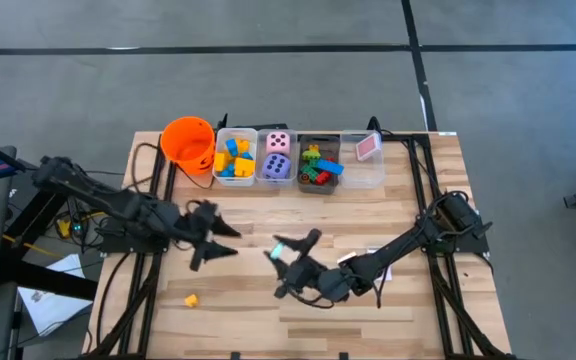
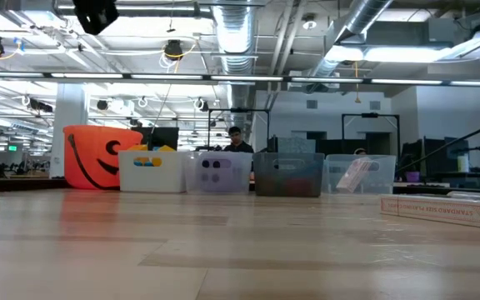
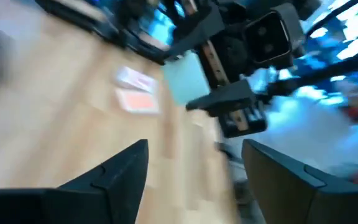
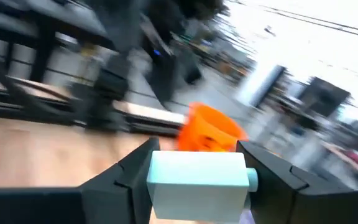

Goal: Pick & Place Toys
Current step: Put the light blue game piece into the black bin

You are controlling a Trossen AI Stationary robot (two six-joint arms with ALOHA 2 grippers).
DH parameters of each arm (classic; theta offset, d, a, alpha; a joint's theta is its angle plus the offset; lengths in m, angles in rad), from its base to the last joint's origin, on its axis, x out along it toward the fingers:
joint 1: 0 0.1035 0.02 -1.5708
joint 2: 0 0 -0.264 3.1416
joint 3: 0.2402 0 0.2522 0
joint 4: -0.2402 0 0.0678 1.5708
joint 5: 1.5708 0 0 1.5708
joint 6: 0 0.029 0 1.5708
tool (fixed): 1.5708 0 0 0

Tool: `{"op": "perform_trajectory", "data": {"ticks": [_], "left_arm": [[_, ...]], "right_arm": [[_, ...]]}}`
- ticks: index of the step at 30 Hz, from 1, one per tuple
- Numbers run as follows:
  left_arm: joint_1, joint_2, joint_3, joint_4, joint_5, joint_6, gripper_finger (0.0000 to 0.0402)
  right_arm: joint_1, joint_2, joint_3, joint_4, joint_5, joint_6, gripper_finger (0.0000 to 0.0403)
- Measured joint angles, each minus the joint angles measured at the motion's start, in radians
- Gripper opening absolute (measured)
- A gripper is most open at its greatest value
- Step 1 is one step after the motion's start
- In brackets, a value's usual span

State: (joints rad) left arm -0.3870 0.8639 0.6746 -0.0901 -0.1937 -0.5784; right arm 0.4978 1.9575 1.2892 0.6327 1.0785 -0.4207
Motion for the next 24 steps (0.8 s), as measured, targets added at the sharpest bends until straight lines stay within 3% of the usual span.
{"op": "perform_trajectory", "data": {"ticks": [3, 7, 12, 17, 21, 24], "left_arm": [[0.002, -0.082, 0.000, -0.081, -0.126, 0.120, 0.0251], [0.009, -0.153, 0.000, -0.136, -0.289, 0.260, 0.0243], [0.030, -0.196, 0.000, -0.208, -0.375, 0.338, 0.0234], [0.037, -0.204, 0.000, -0.297, -0.375, 0.331, 0.0230], [0.037, -0.203, 0.000, -0.296, -0.375, 0.329, 0.0231], [0.037, -0.204, 0.000, -0.296, -0.375, 0.328, 0.0231]], "right_arm": [[-0.037, -0.017, -0.002, -0.033, 0.120, -0.014, 0.0190], [-0.155, -0.076, -0.002, -0.196, 0.110, 0.044, 0.0194], [-0.385, -0.176, 0.000, -0.626, -0.140, 0.396, 0.0216], [-0.624, -0.211, -0.001, -1.048, -0.335, 0.708, 0.0195], [-0.749, -0.195, -0.001, -1.095, -0.447, 0.739, 0.0185], [-0.821, -0.182, -0.002, -1.040, -0.630, 0.738, 0.0207]]}}
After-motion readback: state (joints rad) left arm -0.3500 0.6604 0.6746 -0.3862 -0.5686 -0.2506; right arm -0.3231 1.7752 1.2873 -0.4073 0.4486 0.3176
